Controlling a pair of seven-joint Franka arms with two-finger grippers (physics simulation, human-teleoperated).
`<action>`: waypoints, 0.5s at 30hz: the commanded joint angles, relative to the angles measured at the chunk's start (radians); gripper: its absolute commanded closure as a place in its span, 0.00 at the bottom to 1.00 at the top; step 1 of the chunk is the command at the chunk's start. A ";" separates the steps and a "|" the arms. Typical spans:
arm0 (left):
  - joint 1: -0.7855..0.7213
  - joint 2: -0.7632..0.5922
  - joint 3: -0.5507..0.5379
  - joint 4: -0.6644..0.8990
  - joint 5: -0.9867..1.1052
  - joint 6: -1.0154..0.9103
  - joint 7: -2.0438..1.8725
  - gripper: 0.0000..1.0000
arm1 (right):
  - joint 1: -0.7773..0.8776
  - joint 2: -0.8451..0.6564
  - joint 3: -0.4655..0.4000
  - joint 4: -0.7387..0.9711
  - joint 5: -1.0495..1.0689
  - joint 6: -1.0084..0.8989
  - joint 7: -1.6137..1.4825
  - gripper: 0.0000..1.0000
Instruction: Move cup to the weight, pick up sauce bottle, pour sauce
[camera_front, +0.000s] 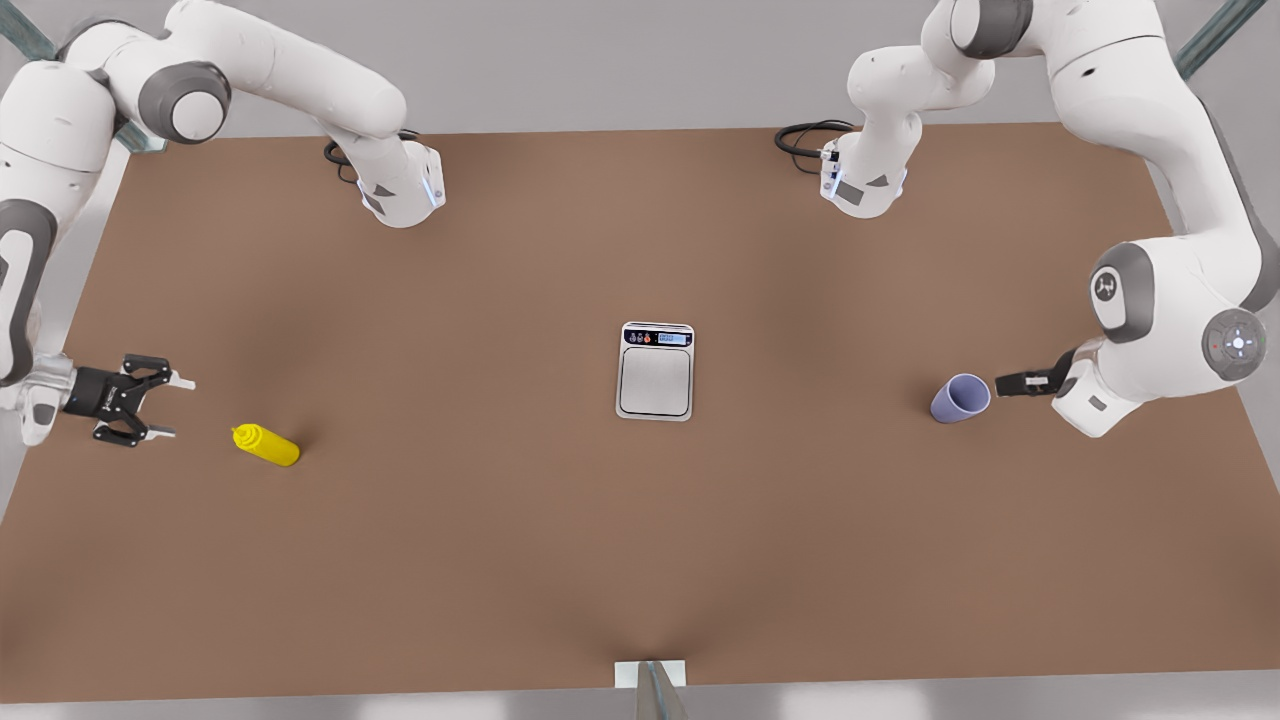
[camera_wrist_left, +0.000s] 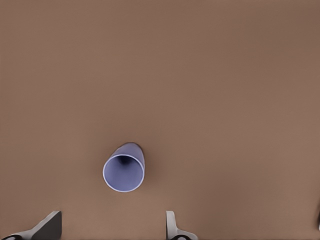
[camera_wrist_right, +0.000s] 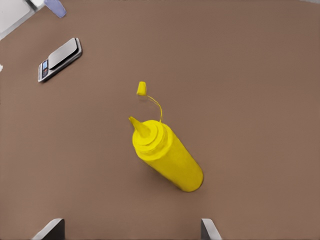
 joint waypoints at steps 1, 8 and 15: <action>-0.002 -0.002 0.001 -0.034 0.001 0.034 0.002 0.00 | -0.005 0.017 0.000 0.000 0.005 -0.004 -0.038 0.00; -0.002 -0.094 0.071 -0.424 0.005 0.423 0.135 0.00 | -0.053 0.170 -0.001 0.002 0.232 0.003 -0.257 0.00; -0.002 -0.047 0.083 -0.507 0.005 0.551 0.138 0.00 | -0.045 0.198 0.000 0.009 0.235 0.005 -0.418 0.00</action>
